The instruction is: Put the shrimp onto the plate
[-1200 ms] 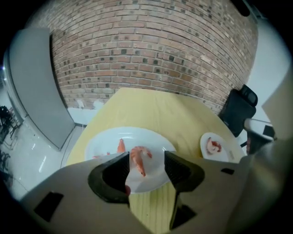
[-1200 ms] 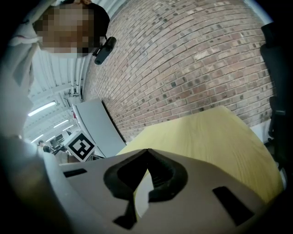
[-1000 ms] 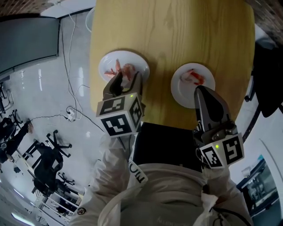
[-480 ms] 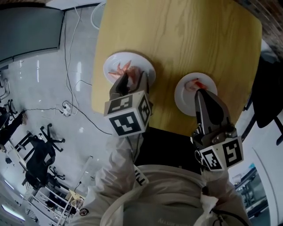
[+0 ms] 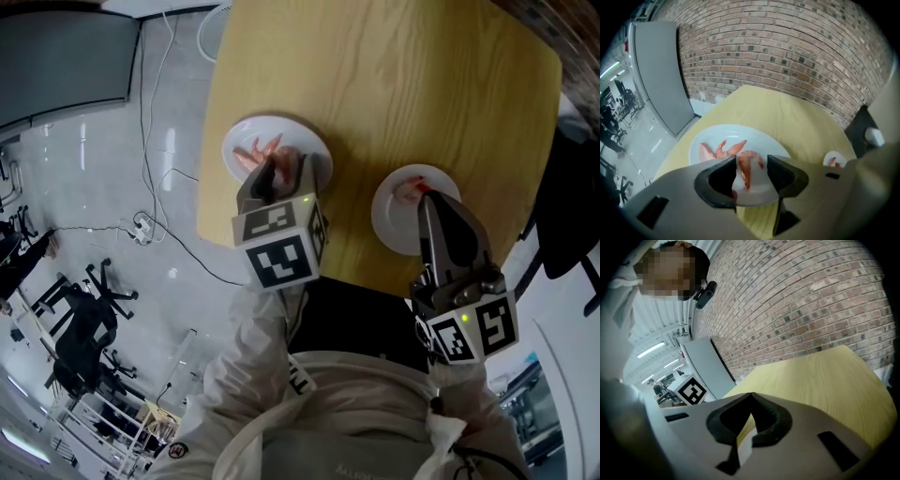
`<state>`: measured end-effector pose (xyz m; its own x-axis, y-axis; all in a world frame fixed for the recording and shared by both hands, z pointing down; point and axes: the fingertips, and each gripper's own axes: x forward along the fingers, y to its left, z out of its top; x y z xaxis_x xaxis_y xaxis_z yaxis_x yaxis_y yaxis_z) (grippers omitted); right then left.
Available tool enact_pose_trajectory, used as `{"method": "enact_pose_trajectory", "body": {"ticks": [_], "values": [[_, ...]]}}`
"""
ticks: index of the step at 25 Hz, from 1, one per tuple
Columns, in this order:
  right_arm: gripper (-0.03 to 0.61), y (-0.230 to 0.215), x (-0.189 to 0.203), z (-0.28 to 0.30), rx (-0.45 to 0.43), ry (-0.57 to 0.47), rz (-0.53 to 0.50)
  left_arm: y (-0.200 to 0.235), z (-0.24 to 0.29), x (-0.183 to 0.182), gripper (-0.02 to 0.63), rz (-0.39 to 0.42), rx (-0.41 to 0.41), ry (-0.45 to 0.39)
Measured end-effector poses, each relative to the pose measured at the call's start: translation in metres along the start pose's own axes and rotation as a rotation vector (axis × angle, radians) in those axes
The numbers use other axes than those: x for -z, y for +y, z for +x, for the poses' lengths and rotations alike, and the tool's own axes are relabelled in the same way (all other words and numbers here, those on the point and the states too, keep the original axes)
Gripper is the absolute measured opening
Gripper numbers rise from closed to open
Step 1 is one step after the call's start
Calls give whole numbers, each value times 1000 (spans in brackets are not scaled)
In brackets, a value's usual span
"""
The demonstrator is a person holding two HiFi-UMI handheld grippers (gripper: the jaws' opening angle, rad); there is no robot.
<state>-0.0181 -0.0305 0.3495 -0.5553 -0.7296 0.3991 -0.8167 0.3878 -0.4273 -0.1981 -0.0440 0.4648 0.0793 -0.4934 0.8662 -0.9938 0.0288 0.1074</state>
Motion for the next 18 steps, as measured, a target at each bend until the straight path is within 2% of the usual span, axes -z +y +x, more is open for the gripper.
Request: {"method": "enact_pose_trajectory", "body": {"ticks": [18], "values": [[25,-9,7,0,16,-4,28,4,4,1,160,10,-5,-10]]}}
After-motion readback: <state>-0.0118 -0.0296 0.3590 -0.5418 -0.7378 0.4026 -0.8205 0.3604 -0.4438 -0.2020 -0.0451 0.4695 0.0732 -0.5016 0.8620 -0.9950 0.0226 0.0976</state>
